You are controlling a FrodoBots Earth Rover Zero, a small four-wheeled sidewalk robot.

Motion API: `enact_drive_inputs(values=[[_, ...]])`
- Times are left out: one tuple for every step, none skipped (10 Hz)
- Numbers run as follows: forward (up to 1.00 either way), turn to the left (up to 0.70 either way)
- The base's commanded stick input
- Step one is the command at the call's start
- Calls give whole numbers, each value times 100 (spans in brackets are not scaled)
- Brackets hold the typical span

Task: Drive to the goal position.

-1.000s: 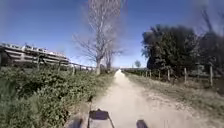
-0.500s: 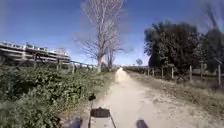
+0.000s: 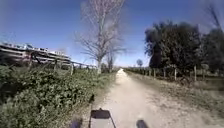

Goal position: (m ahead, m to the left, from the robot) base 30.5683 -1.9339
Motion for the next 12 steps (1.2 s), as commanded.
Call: enact_drive_inputs(values=[[50, 0], [50, 0], [50, 0], [50, 0], [50, 0], [50, 0], [50, 0], [50, 0], [50, 0], [50, 0], [50, 0], [50, 0]])
